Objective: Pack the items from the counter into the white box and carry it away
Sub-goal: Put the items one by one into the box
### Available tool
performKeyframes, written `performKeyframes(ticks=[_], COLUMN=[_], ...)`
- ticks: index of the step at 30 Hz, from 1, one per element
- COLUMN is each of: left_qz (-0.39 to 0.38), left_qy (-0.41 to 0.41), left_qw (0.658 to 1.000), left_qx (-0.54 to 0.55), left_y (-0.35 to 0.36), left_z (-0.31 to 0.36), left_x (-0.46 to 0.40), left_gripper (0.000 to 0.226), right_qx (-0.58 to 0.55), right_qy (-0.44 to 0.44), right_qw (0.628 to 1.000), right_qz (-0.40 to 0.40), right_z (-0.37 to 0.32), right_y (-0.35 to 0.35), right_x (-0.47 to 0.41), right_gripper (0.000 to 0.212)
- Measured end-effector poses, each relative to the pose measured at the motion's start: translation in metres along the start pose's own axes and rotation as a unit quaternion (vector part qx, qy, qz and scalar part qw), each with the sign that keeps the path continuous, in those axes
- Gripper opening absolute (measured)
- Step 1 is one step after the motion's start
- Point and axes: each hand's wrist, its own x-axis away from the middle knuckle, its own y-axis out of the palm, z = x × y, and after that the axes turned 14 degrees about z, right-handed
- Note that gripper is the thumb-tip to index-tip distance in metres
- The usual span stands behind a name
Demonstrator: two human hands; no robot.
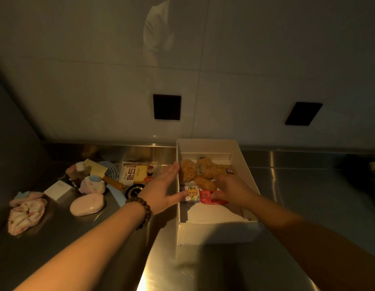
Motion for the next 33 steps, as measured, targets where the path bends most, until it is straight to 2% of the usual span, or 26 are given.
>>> performKeyframes(ticks=[3, 7, 13, 19, 22, 25, 30, 33], left_qz=[-0.001, 0.015, 0.072, 0.115, 0.128, 0.135, 0.15, 0.151], left_qy=[0.003, 0.003, -0.052, -0.159, -0.215, -0.273, -0.309, -0.303], left_qw=[0.999, 0.998, 0.992, 0.97, 0.954, 0.937, 0.925, 0.925], left_qx=[-0.033, -0.053, -0.095, -0.146, -0.164, -0.171, -0.164, -0.172], left_y=[-0.003, -0.016, -0.053, -0.103, -0.122, -0.134, -0.151, -0.16], left_z=[0.005, 0.003, -0.047, -0.115, -0.148, -0.175, -0.208, -0.226], left_x=[0.002, 0.021, 0.074, 0.138, 0.17, 0.194, 0.203, 0.197], left_gripper=[0.094, 0.102, 0.087, 0.084, 0.088, 0.095, 0.099, 0.098], right_qx=[-0.072, -0.004, 0.012, 0.011, 0.006, 0.028, 0.13, 0.17], right_qy=[0.002, -0.035, -0.118, -0.178, -0.184, -0.198, -0.236, -0.211], right_qw=[0.997, 0.997, 0.984, 0.983, 0.983, 0.977, 0.96, 0.959], right_qz=[0.01, 0.07, 0.133, 0.047, -0.018, -0.073, -0.075, -0.083], right_z=[-0.015, -0.05, -0.133, -0.203, -0.223, -0.238, -0.255, -0.253], right_y=[-0.005, -0.007, 0.026, 0.108, 0.157, 0.205, 0.26, 0.275], right_x=[0.016, 0.024, 0.024, 0.011, 0.008, 0.001, -0.012, -0.016], right_gripper=[0.051, 0.044, 0.045, 0.042, 0.039, 0.045, 0.061, 0.063])
